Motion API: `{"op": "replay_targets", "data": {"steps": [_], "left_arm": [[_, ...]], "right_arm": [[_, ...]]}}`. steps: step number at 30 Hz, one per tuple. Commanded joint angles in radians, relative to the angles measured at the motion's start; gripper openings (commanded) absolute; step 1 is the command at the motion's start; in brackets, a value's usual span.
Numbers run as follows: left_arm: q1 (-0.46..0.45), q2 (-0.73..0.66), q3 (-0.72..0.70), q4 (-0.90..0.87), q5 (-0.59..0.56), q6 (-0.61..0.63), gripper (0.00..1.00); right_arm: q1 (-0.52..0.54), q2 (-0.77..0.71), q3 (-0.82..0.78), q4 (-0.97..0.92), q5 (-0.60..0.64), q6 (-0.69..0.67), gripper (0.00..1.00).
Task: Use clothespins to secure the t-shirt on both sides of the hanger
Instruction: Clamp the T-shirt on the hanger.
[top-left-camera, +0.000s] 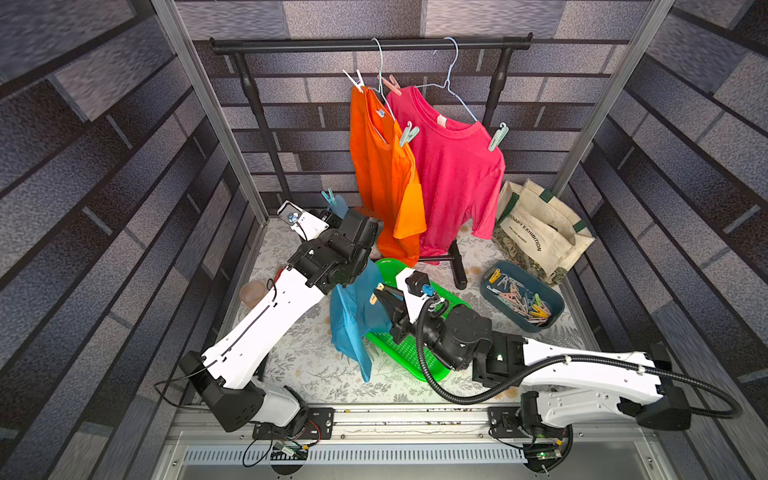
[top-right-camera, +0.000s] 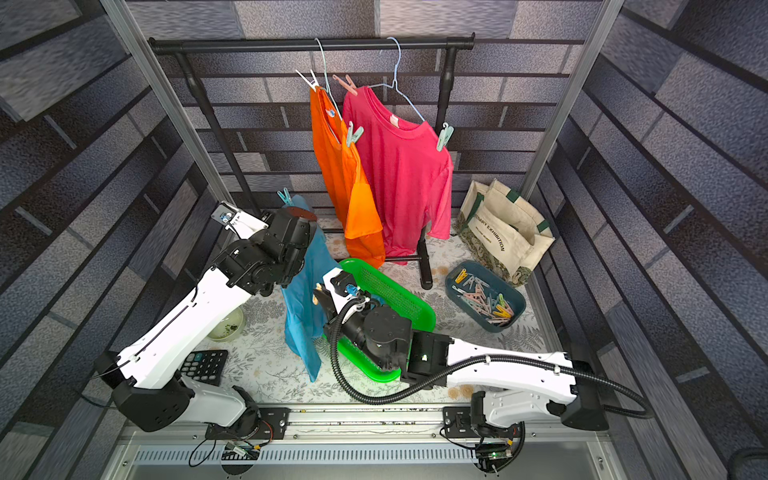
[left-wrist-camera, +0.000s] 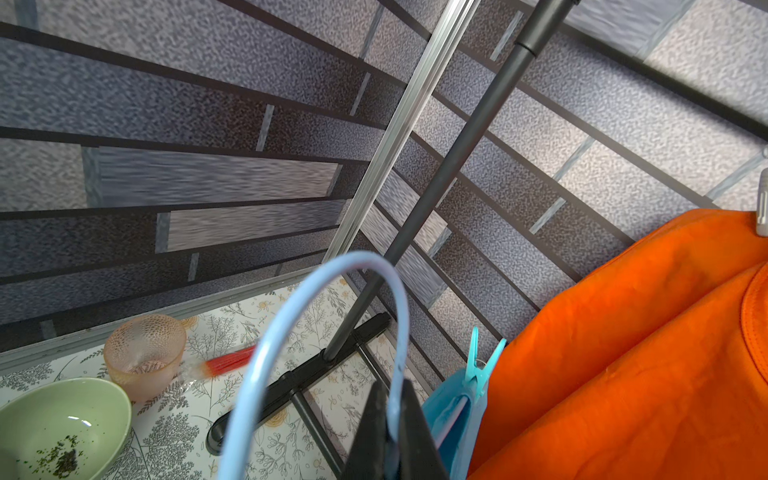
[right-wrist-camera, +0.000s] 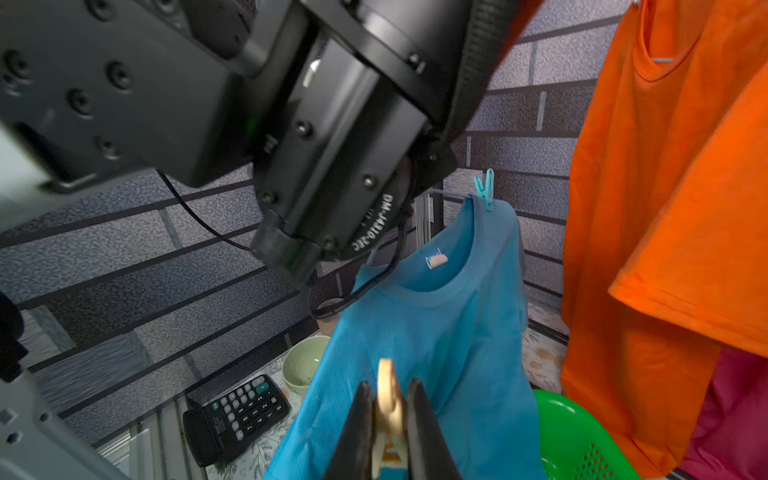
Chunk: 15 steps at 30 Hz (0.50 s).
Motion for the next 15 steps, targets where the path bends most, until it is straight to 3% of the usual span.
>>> {"op": "replay_targets", "data": {"steps": [1,15], "left_arm": [[0.003,-0.006,0.037,-0.036,-0.016,-0.04,0.0],[0.007,0.011,0.071,-0.051,-0.026,-0.069,0.0]], "right_arm": [[0.022,0.051,0.039,0.253,0.057,-0.091,0.0],[0.027,0.186,0.072,0.309,-0.001,-0.02,0.0]]}}
